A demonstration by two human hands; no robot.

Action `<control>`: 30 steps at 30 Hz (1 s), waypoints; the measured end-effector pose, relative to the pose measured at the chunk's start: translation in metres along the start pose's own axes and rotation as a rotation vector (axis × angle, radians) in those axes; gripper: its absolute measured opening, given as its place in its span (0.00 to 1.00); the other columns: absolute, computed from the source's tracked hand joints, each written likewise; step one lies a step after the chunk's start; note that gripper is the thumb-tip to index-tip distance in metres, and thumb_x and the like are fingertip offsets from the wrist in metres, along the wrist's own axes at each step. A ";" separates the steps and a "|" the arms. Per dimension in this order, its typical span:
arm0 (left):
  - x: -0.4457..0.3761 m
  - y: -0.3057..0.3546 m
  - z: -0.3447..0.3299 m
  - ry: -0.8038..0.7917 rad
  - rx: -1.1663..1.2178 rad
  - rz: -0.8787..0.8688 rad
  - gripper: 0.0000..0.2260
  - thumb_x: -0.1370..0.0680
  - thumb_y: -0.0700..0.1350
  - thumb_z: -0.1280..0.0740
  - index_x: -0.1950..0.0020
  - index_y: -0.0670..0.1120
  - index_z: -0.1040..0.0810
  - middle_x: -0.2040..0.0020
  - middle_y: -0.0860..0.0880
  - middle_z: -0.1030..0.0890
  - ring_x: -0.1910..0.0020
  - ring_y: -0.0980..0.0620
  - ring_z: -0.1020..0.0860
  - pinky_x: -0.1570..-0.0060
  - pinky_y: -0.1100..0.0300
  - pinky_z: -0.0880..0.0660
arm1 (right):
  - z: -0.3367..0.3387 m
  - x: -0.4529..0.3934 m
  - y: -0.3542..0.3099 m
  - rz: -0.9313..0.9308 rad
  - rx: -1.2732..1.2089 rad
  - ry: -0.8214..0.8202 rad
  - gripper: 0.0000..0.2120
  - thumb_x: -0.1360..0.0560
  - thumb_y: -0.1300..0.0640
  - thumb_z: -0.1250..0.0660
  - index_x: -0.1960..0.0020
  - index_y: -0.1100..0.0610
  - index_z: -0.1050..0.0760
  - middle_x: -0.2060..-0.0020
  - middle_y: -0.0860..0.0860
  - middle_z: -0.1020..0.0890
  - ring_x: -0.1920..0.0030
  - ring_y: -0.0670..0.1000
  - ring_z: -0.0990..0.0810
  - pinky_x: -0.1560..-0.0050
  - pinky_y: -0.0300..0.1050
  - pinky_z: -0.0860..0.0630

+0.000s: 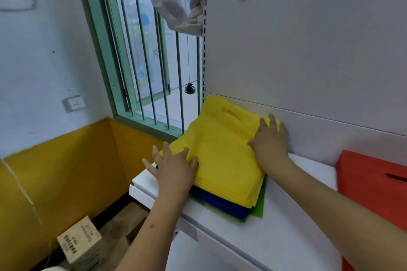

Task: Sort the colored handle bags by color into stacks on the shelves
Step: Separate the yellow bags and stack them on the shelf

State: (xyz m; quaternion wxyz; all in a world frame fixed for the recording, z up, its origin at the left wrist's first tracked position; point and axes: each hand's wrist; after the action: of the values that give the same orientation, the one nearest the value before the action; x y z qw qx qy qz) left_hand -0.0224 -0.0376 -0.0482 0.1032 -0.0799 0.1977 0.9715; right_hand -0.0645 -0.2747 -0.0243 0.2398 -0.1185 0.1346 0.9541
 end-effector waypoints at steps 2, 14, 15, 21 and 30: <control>0.001 0.004 0.003 0.039 -0.024 -0.103 0.16 0.20 0.59 0.41 0.35 0.60 0.23 0.20 0.47 0.44 0.22 0.41 0.55 0.28 0.35 0.63 | 0.002 0.005 -0.004 0.058 0.002 0.023 0.17 0.18 0.50 0.45 0.33 0.53 0.26 0.22 0.55 0.45 0.22 0.60 0.52 0.25 0.59 0.48; 0.071 0.073 0.030 -0.103 1.265 -0.334 0.13 0.17 0.51 0.39 0.34 0.61 0.26 0.27 0.52 0.30 0.30 0.54 0.30 0.34 0.57 0.30 | 0.072 0.112 0.084 -0.318 -0.496 0.280 0.18 0.22 0.53 0.44 0.39 0.57 0.22 0.45 0.58 0.18 0.45 0.59 0.21 0.50 0.46 0.33; 0.079 0.083 0.024 -0.165 1.323 -0.349 0.14 0.17 0.51 0.40 0.32 0.60 0.25 0.27 0.53 0.30 0.29 0.56 0.31 0.33 0.56 0.30 | 0.076 0.130 0.097 -0.353 -0.513 0.310 0.17 0.23 0.54 0.42 0.39 0.55 0.21 0.45 0.57 0.17 0.45 0.58 0.20 0.50 0.45 0.33; 0.158 0.144 0.008 -0.507 1.381 -0.477 0.16 0.17 0.50 0.40 0.29 0.56 0.27 0.38 0.61 0.22 0.42 0.67 0.24 0.41 0.60 0.25 | 0.089 0.250 0.174 -0.605 -0.566 0.398 0.21 0.24 0.62 0.39 0.35 0.47 0.23 0.43 0.49 0.17 0.43 0.51 0.21 0.46 0.43 0.27; 0.323 0.257 -0.003 -0.634 1.357 -0.630 0.09 0.20 0.51 0.34 0.46 0.53 0.16 0.52 0.62 0.16 0.50 0.69 0.21 0.54 0.77 0.28 | 0.086 0.423 0.338 -0.880 -0.512 0.498 0.17 0.21 0.59 0.35 0.33 0.59 0.25 0.34 0.54 0.24 0.34 0.53 0.27 0.41 0.32 0.38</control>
State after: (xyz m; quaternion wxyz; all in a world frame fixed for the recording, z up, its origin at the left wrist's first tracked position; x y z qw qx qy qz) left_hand -0.3932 -0.2152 -0.0197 0.4490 0.2270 0.6733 0.5418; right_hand -0.6058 -0.3545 0.0005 0.5395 -0.4394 -0.1104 0.7097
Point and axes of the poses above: each hand's wrist, its own x-axis away from the middle knuckle, its own z-axis out of the back of the hand, y = z × x
